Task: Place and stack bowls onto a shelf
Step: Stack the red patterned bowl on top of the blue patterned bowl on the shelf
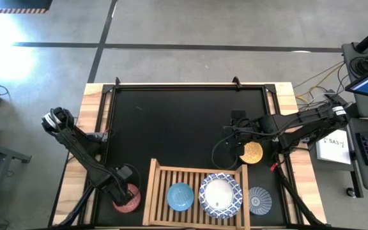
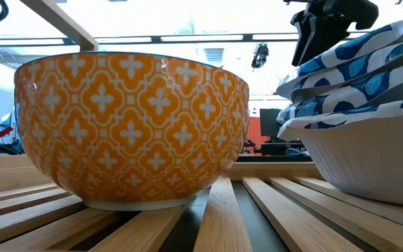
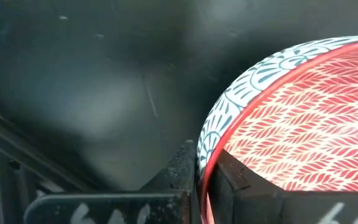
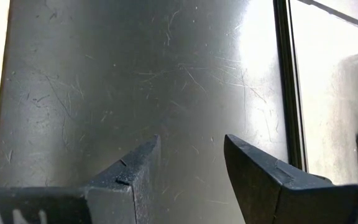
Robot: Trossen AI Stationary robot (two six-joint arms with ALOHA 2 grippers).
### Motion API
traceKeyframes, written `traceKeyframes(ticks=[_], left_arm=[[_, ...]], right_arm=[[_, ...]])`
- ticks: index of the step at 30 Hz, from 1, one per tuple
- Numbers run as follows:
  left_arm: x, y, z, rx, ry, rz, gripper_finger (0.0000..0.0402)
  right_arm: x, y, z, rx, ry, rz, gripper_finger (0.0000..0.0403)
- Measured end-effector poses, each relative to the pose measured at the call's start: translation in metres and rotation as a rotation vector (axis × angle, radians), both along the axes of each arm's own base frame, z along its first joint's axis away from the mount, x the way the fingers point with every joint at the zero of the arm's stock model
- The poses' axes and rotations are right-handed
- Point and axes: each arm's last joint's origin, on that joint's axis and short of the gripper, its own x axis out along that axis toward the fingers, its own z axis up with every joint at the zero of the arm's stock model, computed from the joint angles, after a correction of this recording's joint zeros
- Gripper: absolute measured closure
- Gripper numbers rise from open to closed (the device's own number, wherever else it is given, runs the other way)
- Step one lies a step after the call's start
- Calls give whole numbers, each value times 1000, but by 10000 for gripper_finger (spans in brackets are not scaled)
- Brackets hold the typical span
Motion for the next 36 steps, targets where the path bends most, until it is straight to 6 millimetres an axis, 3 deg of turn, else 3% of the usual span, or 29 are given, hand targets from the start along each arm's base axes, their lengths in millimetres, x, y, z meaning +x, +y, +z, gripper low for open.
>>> traceKeyframes(ticks=[11, 17, 21, 29, 36], left_arm=[[-10, 31, 22, 235, -90, 242, 398], [-9, 52, 34, 335, -186, 333, 397], [-5, 65, 41, 401, -288, 368, 396], [5, 94, 51, 581, -415, 404, 396], [21, 124, 56, 768, -482, 442, 395]], right_arm=[[0, 0, 0, -1, 0, 2, 234], [5, 0, 3, -155, 60, 268, 234], [8, 0, 4, -202, 53, 342, 234], [18, 2, 11, 3, -202, 53, 234], [23, 3, 16, 30, -283, 34, 234]])
